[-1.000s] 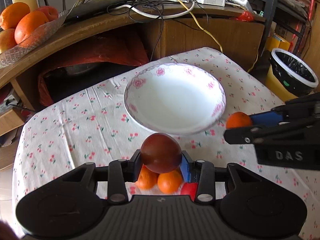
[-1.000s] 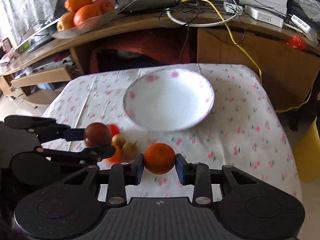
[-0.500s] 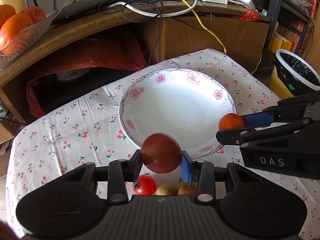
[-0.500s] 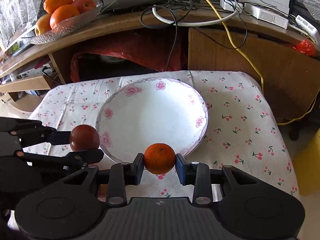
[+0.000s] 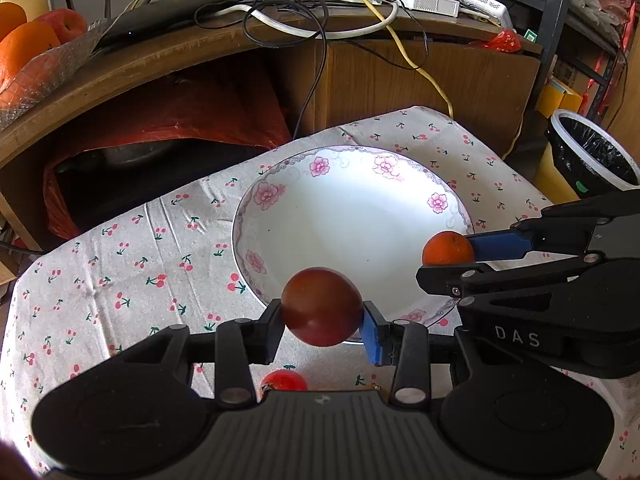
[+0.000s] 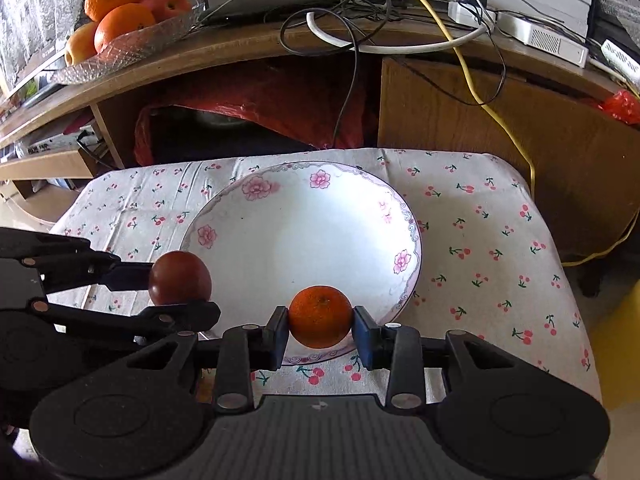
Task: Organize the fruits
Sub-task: 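Carry the tangerine and dark red tomato over the white bowl with both grippers, then open both grippers to drop the tangerine and dark tomato into the bowl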
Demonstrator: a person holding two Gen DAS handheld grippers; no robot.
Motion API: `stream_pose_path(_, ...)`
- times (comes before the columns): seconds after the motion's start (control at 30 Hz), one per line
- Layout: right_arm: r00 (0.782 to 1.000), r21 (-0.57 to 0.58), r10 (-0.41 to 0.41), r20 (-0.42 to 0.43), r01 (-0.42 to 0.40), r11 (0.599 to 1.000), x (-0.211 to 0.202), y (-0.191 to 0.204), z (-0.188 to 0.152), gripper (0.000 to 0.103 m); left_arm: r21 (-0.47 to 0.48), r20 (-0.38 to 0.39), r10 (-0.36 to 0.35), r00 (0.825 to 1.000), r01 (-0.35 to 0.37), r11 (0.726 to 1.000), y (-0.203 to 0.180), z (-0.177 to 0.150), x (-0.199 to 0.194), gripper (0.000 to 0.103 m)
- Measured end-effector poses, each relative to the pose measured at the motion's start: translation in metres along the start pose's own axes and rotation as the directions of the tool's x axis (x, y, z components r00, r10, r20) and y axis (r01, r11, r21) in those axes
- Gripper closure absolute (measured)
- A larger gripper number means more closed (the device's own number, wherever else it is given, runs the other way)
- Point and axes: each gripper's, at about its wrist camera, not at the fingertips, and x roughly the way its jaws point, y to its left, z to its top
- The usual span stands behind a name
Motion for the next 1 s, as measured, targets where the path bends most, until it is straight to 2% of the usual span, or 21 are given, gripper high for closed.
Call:
stream_pose_path(0.37,1.000,0.004,-0.001,0.004,0.001,1.000,0.001,0.000,0.000,0.071,-0.007,0.004,0.002,1.000,-0.002,1.000,0.001,0.000,-0.001,0.052)
stream_pose_path(0.6,1.000,0.012,-0.010,0.014,0.010,1.000,-0.001,-0.002,-0.001,0.067,-0.005,0.013,0.004,1.000,-0.003,1.000,0.001,0.001,-0.005,0.049)
stream_pose_path(0.8,1.000,0.023,-0.015,0.018,0.015,1.000,-0.005,-0.005,-0.002,0.058,0.006,0.036,0.010,0.999,-0.010,1.000,0.001,0.001,-0.014,0.046)
stream_pose_path(1.0,0.999,0.017,-0.020,0.030,0.020,1.000,-0.016,-0.008,-0.006,0.058,0.015,0.037,0.019,0.999,-0.020,1.000,0.004,-0.005,-0.024,0.046)
